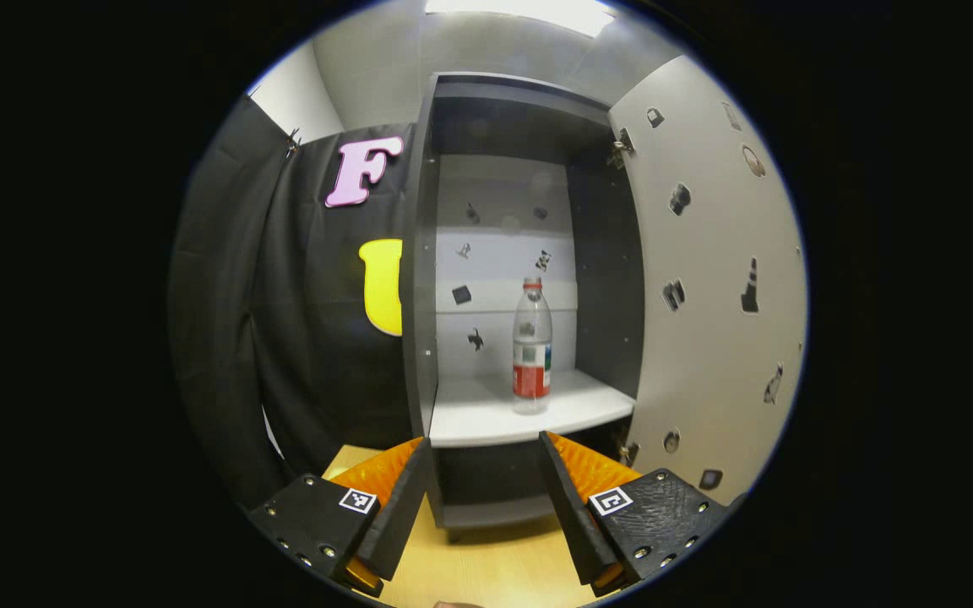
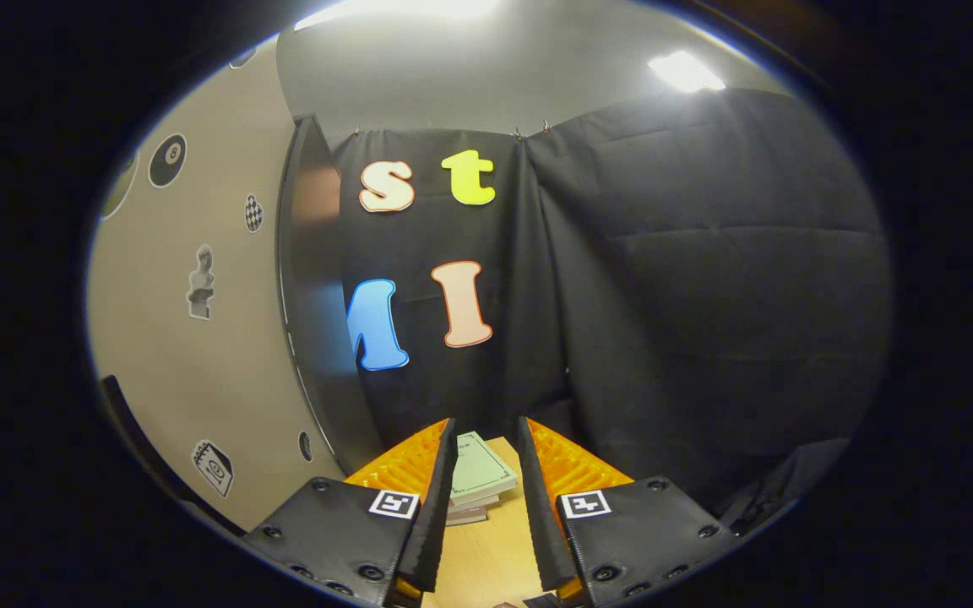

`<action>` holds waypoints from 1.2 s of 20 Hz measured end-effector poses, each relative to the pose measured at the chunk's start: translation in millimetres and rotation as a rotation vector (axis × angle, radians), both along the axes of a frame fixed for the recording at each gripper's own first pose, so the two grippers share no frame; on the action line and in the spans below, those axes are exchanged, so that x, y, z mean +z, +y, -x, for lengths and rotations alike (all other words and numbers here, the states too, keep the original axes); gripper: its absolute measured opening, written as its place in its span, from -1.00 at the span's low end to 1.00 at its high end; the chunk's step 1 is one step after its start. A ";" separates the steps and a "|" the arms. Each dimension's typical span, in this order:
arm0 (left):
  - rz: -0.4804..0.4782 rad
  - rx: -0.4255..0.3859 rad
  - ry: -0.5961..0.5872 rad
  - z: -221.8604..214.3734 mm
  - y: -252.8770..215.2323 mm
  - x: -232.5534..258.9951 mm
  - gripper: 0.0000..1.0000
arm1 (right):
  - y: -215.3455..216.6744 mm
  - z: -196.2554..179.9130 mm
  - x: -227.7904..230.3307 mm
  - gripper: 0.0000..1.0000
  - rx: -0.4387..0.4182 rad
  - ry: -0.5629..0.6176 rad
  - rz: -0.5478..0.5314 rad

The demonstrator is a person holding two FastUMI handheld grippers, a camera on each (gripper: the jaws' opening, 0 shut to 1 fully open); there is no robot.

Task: Open the cabinet door with the right hand, grasp the bottle in the cabinet with the left hand and place it on the coaster, then close the cabinet door with the right hand.

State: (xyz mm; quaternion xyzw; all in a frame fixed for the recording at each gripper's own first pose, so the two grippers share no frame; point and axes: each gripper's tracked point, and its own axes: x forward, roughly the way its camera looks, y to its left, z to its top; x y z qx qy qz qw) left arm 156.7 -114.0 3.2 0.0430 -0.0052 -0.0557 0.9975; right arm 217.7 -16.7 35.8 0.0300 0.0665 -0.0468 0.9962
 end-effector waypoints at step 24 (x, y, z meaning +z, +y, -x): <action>0.041 -0.130 0.051 -202.7 -89.0 19.6 0.42 | -63.6 -33.5 -84.2 0.82 -0.128 0.130 -0.025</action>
